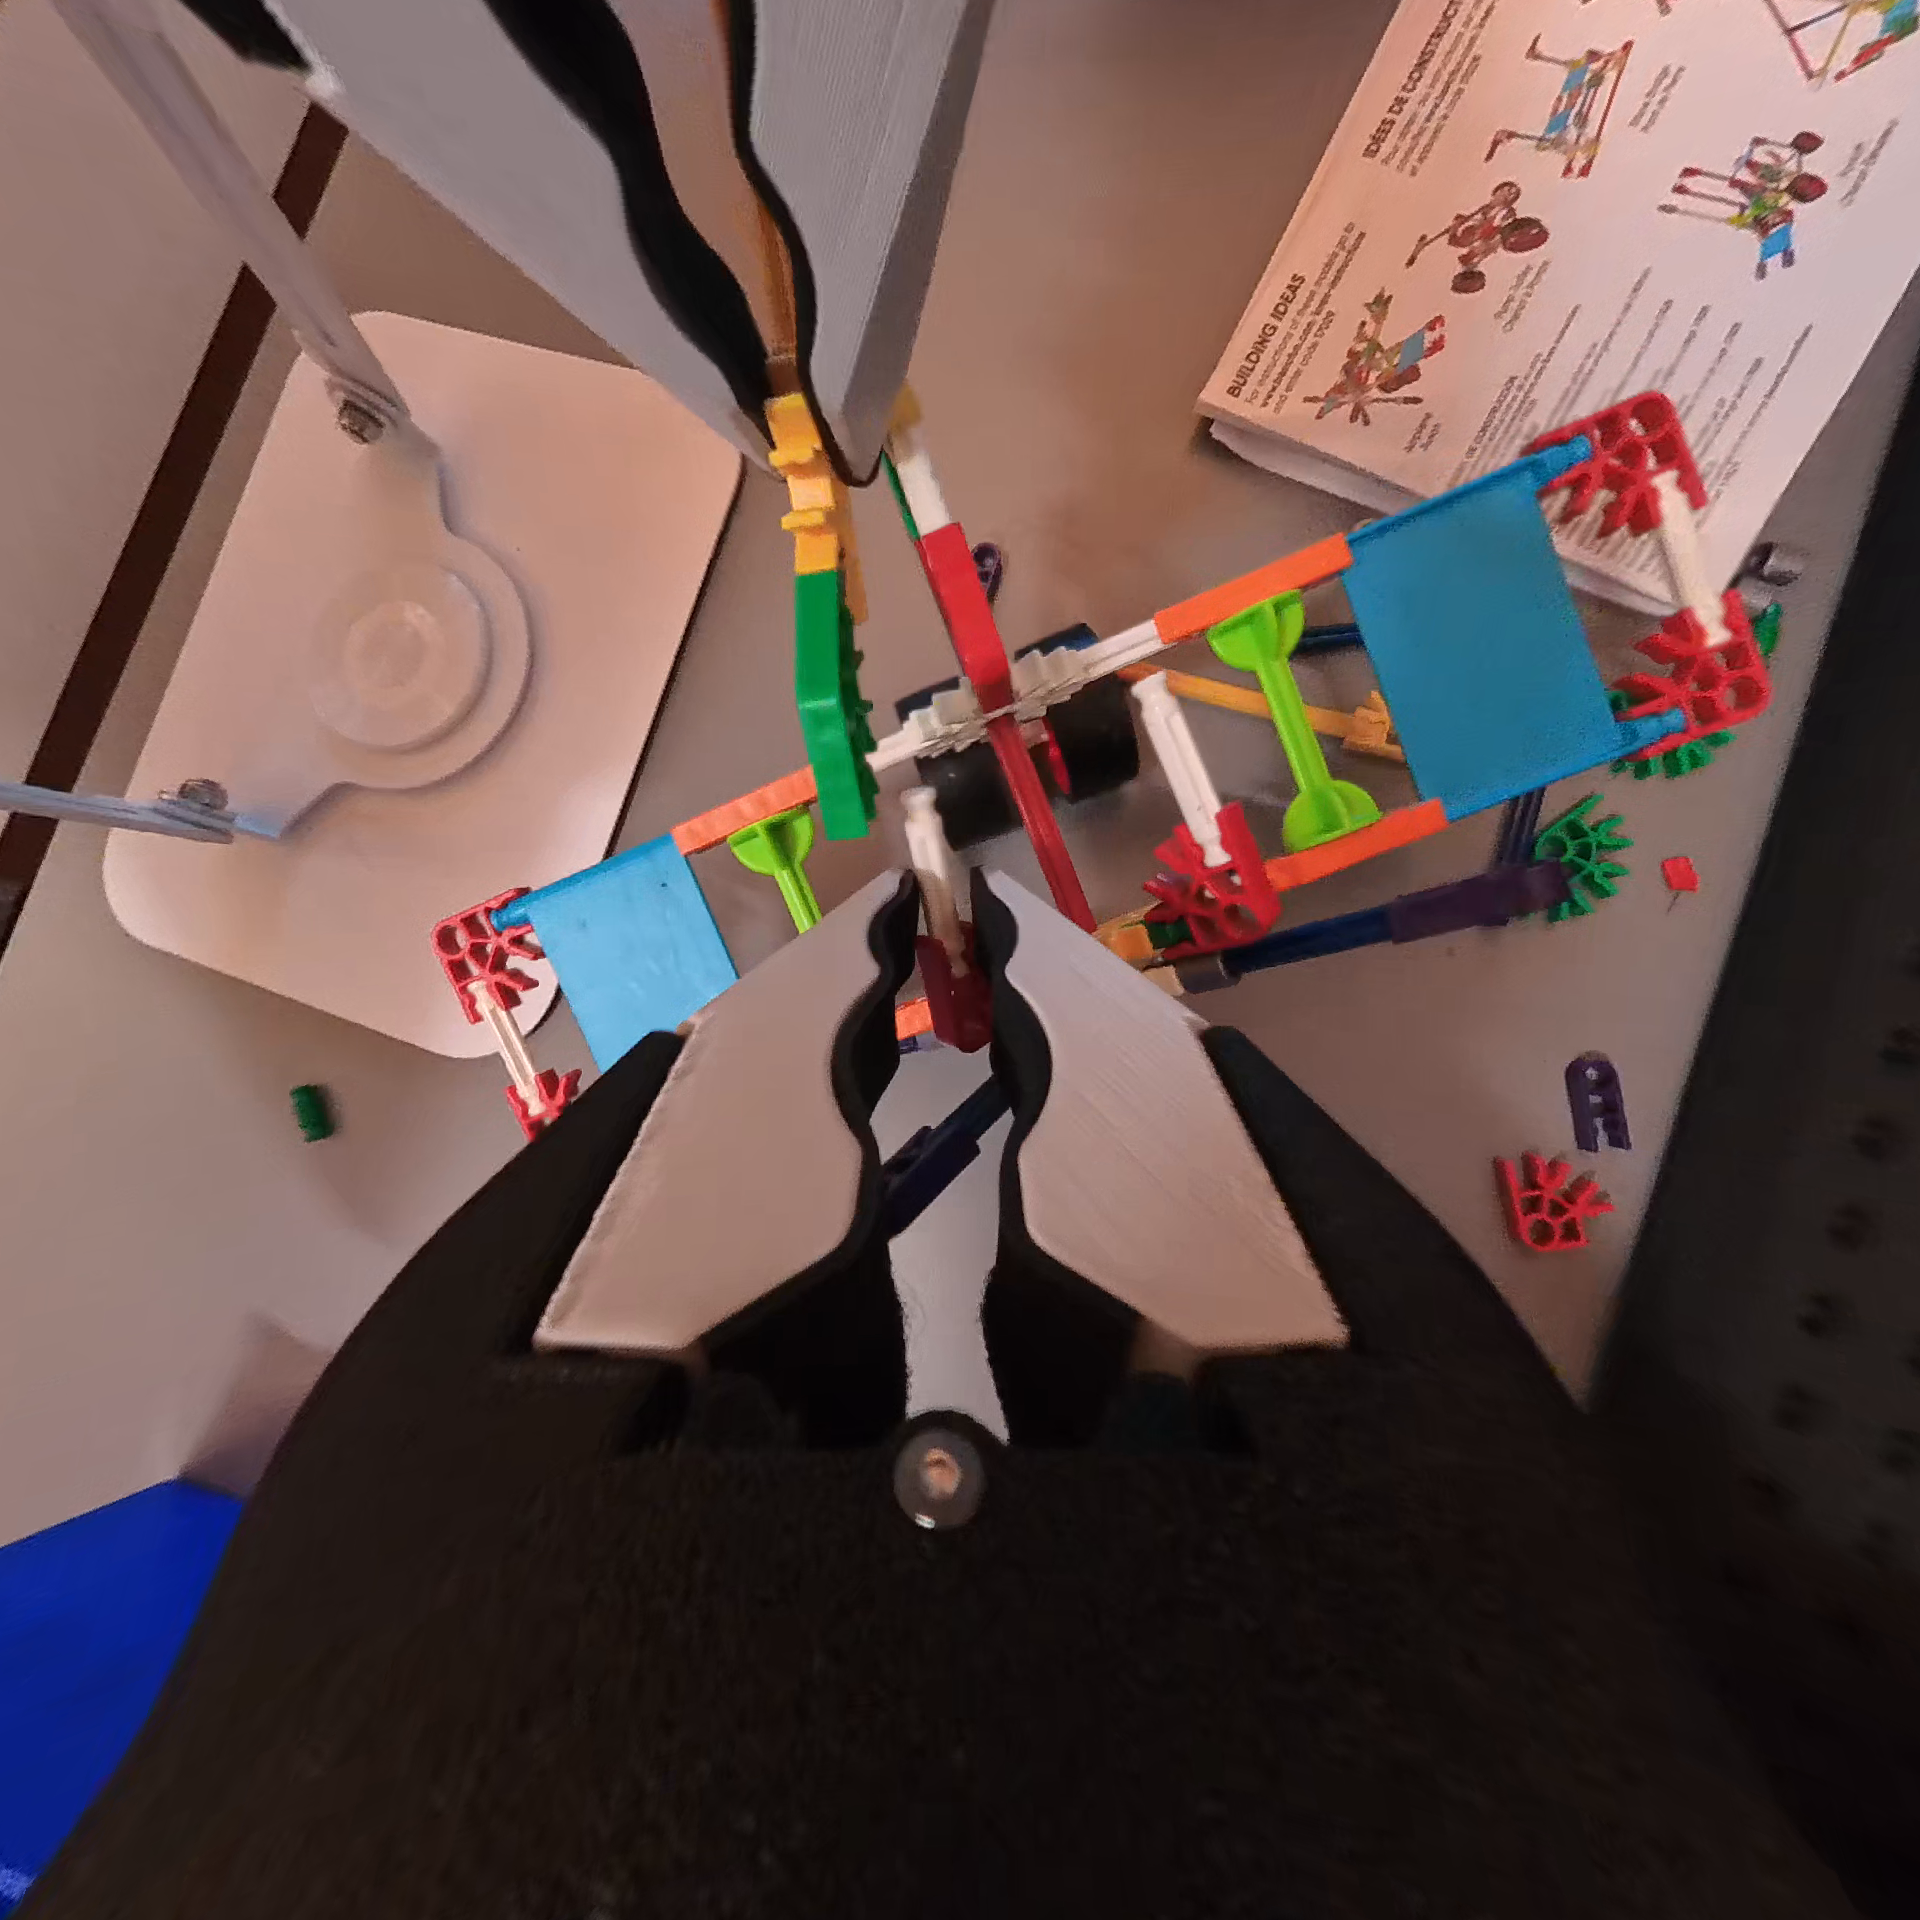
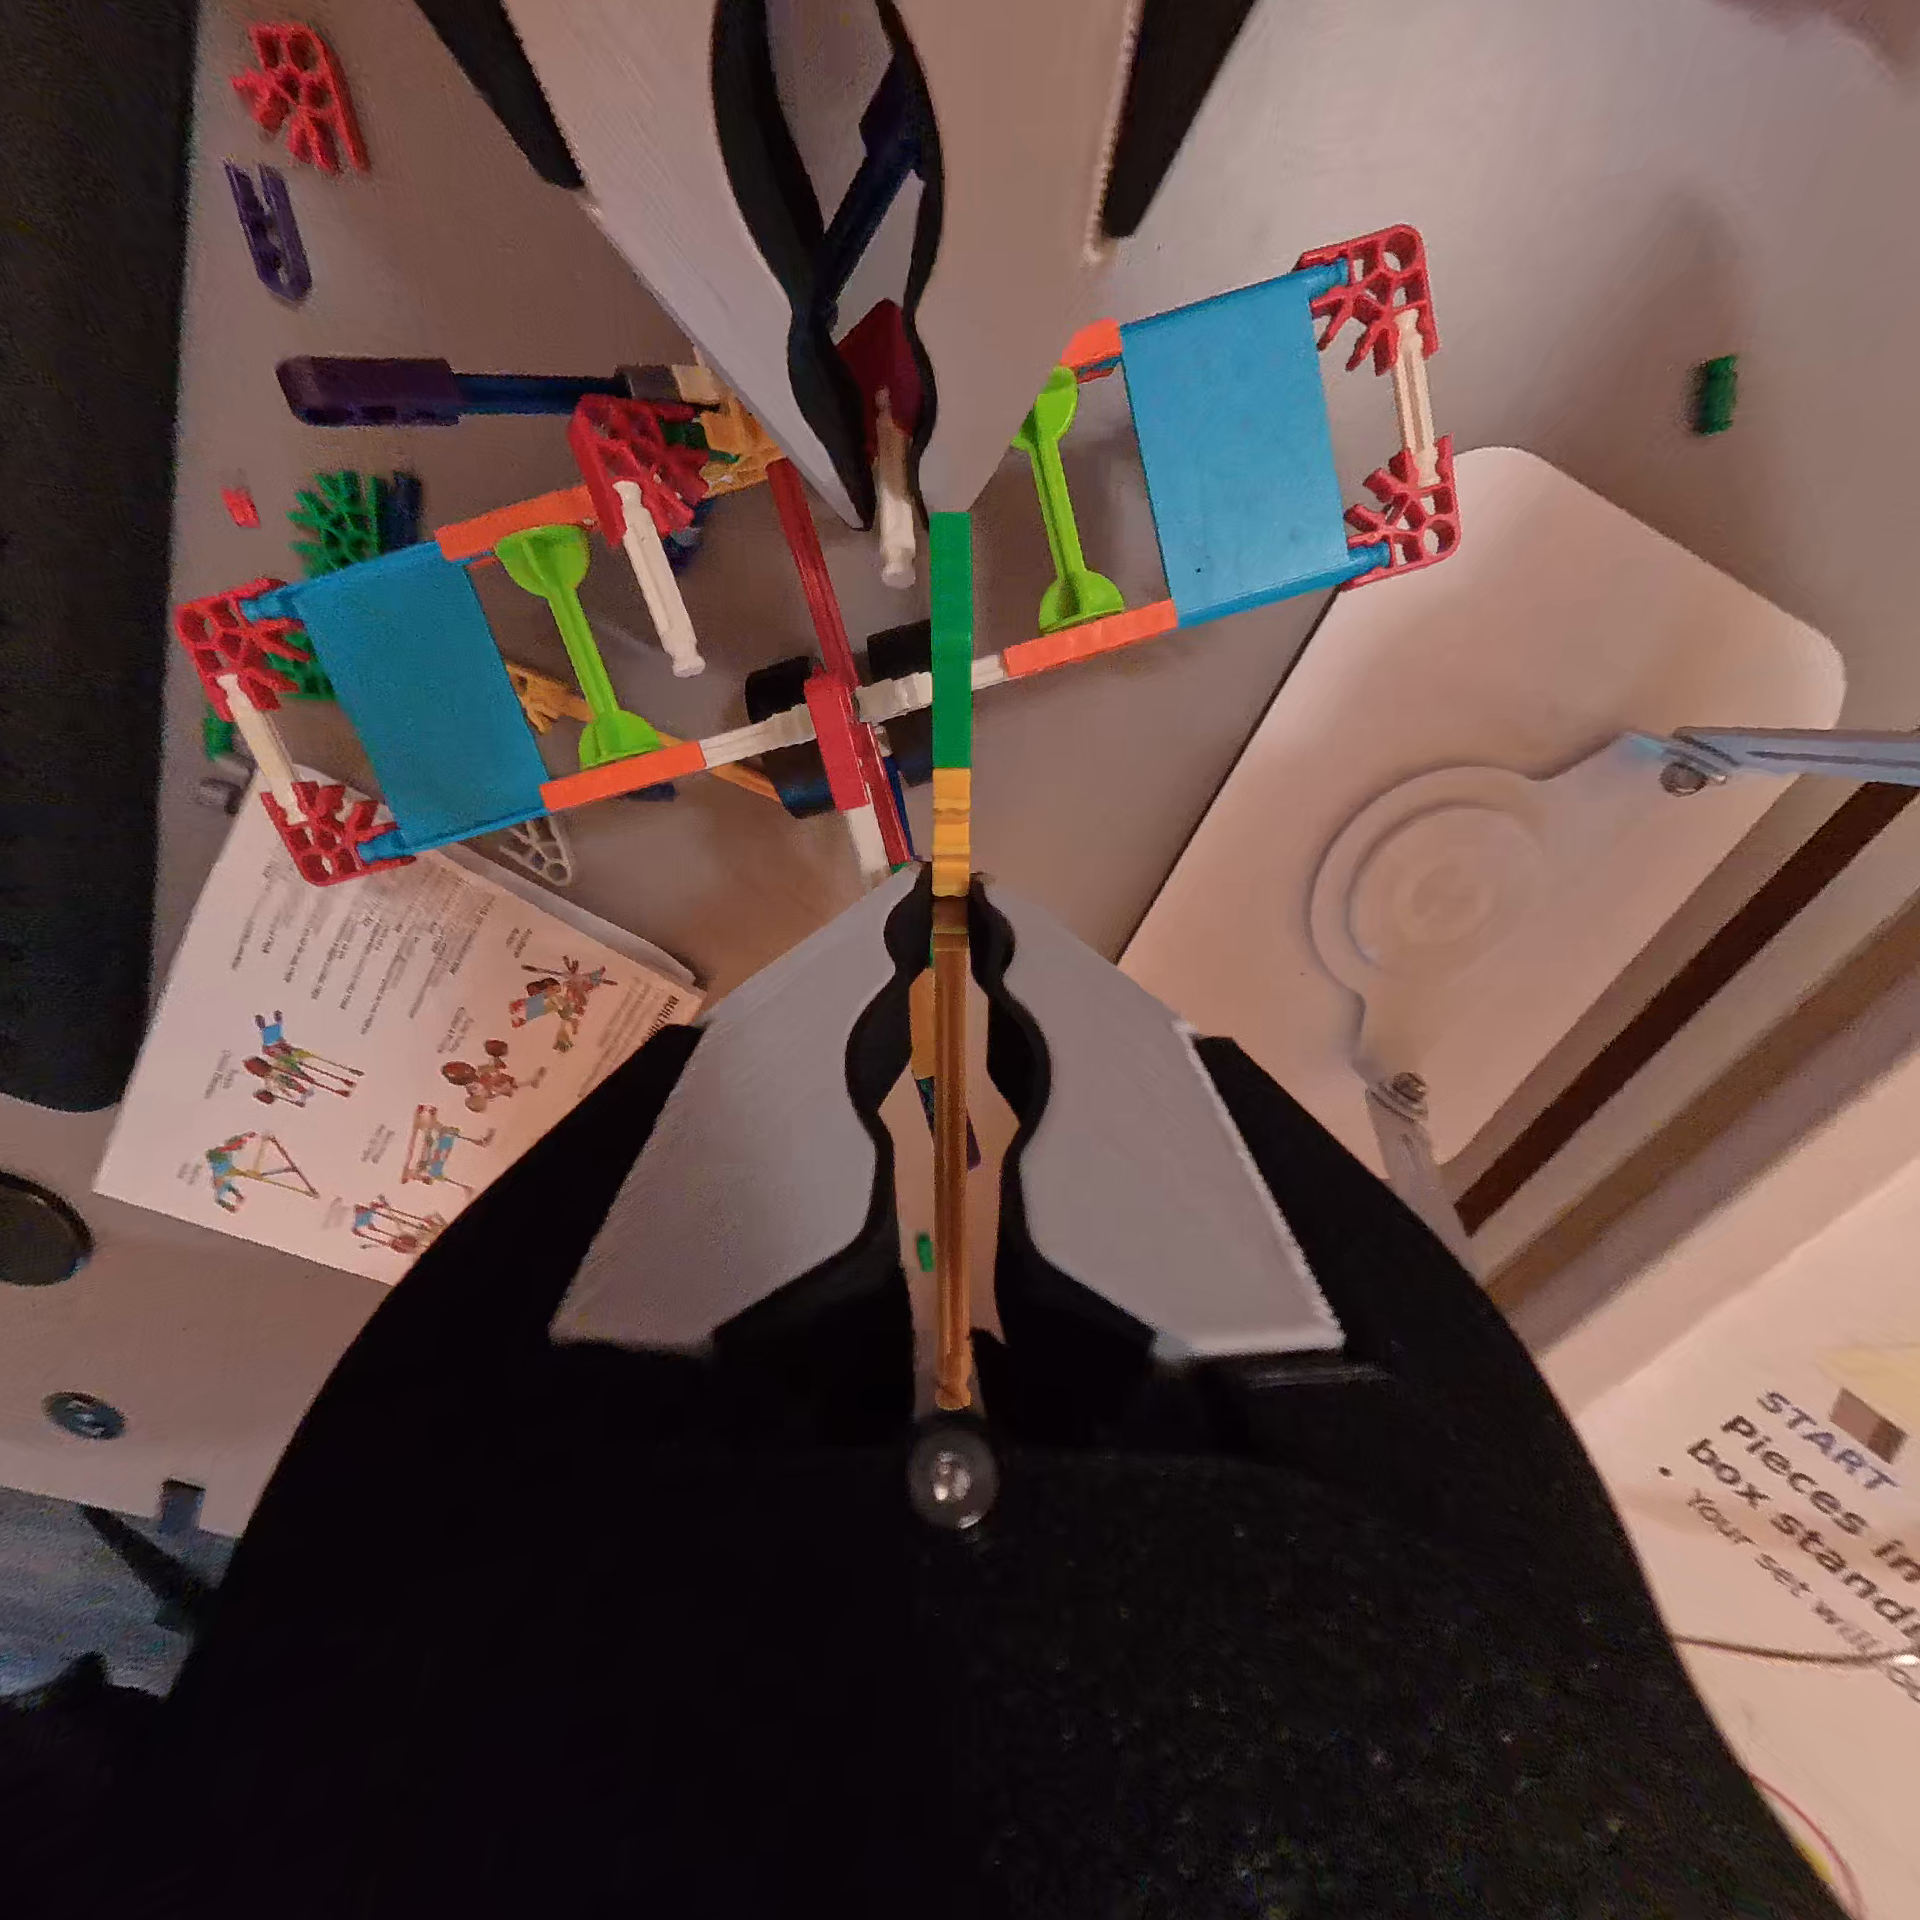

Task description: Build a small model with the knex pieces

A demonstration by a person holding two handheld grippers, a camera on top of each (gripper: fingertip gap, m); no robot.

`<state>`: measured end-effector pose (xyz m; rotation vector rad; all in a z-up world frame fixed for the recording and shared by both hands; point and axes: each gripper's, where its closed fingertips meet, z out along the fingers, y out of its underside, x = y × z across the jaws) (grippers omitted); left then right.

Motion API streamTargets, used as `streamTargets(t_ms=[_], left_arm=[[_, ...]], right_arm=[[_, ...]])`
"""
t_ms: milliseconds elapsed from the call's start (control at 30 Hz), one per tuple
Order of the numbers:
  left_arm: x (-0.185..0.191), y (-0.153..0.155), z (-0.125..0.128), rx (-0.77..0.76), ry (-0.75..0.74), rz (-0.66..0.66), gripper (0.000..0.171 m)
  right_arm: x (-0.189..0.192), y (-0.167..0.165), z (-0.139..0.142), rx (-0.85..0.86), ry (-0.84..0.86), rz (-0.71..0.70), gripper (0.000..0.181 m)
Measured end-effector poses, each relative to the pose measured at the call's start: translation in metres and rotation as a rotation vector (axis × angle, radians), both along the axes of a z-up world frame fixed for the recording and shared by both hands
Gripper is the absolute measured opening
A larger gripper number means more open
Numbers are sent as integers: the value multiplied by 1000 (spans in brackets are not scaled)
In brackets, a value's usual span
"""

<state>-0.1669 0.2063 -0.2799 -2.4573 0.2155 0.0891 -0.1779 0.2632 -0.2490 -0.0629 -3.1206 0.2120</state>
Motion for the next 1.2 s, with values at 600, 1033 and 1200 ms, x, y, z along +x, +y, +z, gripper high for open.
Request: streamTargets(t_ms=[600,1033,1200], left_arm=[[-1,5,12,37,253,-73,10],[5,7,9,63,138,-76,20],[4,-4,3,25,71,-56,29]], right_arm=[[13,19,-25,57,-233,-108,5],[21,6,-23,-59,-315,-97,5],[24,-2,-29,-65,-320,-89,5]])
